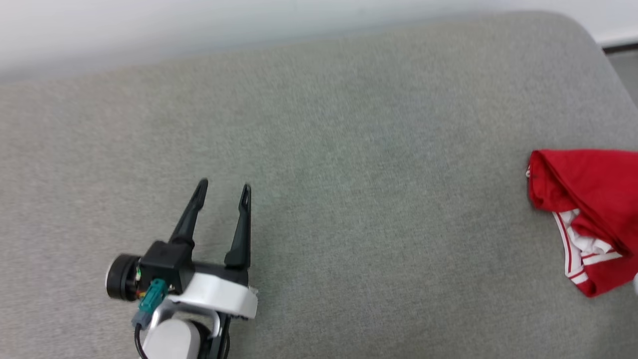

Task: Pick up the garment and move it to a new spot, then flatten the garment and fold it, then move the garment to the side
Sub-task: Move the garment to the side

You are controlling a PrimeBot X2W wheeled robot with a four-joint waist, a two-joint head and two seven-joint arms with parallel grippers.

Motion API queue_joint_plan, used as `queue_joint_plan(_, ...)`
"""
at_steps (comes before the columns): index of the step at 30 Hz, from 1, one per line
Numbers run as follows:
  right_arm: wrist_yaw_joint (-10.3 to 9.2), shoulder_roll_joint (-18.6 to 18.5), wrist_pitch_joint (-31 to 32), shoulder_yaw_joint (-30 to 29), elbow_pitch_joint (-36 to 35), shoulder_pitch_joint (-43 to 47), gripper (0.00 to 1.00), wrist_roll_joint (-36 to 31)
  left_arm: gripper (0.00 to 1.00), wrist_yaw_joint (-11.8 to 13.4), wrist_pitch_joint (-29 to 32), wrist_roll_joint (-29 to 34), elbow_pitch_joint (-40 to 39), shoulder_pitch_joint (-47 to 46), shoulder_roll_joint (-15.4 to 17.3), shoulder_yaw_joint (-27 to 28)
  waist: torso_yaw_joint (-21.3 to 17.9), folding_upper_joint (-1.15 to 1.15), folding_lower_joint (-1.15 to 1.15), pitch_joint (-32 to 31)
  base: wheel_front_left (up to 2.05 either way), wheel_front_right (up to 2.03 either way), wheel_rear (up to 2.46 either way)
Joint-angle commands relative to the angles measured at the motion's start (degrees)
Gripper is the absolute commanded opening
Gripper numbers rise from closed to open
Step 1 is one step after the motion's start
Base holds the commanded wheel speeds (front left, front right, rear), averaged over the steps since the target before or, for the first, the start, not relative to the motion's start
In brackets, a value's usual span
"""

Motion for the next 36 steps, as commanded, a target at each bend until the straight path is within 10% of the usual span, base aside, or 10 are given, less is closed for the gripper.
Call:
queue_joint_plan(1, -0.07, 0.8, 0.0, 0.2, -0.9, 1.6, 1.0, 0.2, 1.0, 0.1, -0.3, -0.4, 0.3, 1.1, -0.3, 0.2, 1.8, 0.0, 0.01, -3.9, 0.0, 0.0, 0.0)
queue_joint_plan(15, -0.07, 13.5, 4.7, 6.7, -20.9, 19.9, 1.0, 1.3, 1.0, 1.0, -0.3, -2.1, 3.7, 10.0, -1.8, 2.5, 8.5, 0.0, 0.01, -14.3, 0.0, 0.0, 0.0)
queue_joint_plan(36, -0.06, 16.4, 10.5, 14.8, -38.6, 27.6, 1.0, 1.1, 1.0, 1.6, -0.4, 0.8, 4.3, 13.3, 0.2, 5.1, 10.0, 0.0, 0.01, -18.3, 0.0, 0.0, 0.0)
